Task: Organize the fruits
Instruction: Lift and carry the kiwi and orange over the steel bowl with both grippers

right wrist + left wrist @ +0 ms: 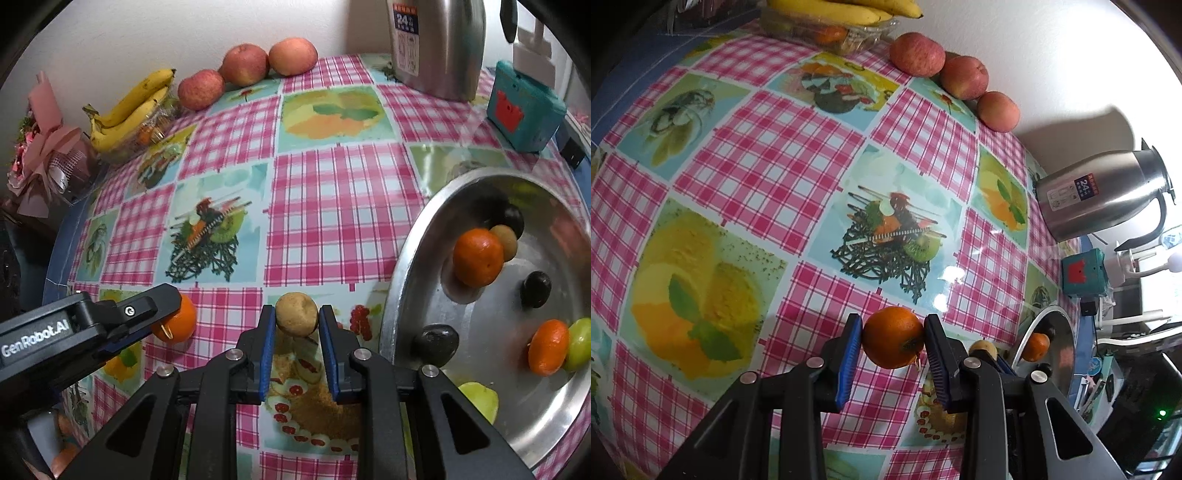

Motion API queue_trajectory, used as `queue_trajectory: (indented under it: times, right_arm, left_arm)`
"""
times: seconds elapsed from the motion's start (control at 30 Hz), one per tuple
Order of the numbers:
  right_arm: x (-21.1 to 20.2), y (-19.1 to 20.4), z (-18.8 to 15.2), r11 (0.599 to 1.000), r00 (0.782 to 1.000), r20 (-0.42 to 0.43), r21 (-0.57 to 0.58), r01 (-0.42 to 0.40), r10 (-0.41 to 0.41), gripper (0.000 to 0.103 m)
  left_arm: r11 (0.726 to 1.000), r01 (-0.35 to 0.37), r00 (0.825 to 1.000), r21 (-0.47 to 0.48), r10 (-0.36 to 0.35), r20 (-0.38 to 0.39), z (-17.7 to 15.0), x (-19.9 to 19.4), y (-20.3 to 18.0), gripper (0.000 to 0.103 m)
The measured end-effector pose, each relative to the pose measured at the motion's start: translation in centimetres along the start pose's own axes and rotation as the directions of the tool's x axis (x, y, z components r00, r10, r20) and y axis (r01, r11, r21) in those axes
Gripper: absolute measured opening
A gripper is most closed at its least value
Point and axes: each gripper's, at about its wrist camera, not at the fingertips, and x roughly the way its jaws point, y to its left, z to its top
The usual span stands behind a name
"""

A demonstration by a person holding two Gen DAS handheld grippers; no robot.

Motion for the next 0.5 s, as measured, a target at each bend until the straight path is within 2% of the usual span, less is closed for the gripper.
queue_trajectory:
  times: [0.5]
  right_arm:
    - [-4.0,-0.6,-0.1,0.999,0.998,0.046,-0.026,0.046,-0.045,0.025]
  left_arm:
    - [0.999,0.003,1.000,0.052,-0.004,0.026,-1.1,-0.8,-2.9,0.037]
